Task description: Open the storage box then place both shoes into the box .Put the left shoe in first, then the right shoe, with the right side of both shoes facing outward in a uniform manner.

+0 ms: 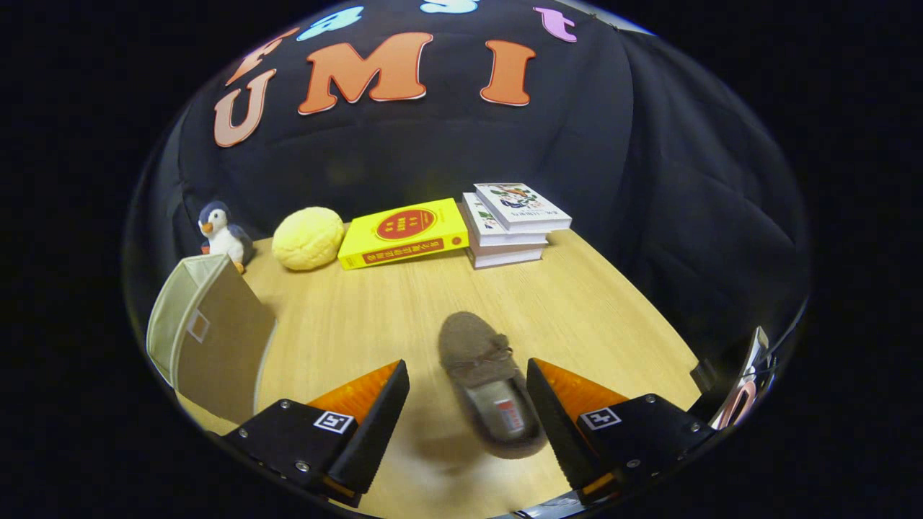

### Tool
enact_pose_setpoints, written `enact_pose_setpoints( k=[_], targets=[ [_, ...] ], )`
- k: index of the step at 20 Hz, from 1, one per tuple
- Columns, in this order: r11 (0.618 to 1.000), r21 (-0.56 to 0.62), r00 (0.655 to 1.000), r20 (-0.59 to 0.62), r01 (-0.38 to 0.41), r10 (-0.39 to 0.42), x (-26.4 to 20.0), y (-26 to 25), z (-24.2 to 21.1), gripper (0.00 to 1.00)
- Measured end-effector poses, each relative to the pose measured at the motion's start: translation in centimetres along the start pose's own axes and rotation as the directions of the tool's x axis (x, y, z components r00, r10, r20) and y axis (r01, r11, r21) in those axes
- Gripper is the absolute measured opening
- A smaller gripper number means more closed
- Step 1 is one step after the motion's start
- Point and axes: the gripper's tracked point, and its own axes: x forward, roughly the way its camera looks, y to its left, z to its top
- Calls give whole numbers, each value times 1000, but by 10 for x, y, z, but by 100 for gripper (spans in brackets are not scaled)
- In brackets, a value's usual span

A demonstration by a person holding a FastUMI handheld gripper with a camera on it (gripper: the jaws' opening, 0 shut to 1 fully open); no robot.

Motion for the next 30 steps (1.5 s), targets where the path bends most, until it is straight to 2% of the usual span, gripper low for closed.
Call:
enact_pose_setpoints(
  k=[5,10,14,16,17,18,19,20,23,30],
  targets=[
    [1000,13,998,-69,2,-1,17,-35,-29,98],
    [1000,-25,994,-106,-1,-2,39,-46,-45,97],
    [999,-47,993,-114,-20,14,65,-39,-44,80],
    [998,-61,992,-128,-25,17,77,-34,-44,64],
    [998,-64,991,-135,-27,18,84,-31,-45,49],
    [997,-69,989,-144,-25,15,88,-29,-47,44],
    [997,-72,989,-150,-19,8,91,-29,-49,34],
    [997,-70,988,-153,-12,1,93,-28,-49,30],
    [999,-52,989,-145,15,-22,89,-27,-47,3],
    [998,47,993,-113,45,-40,50,-10,-21,1]
  ],
)
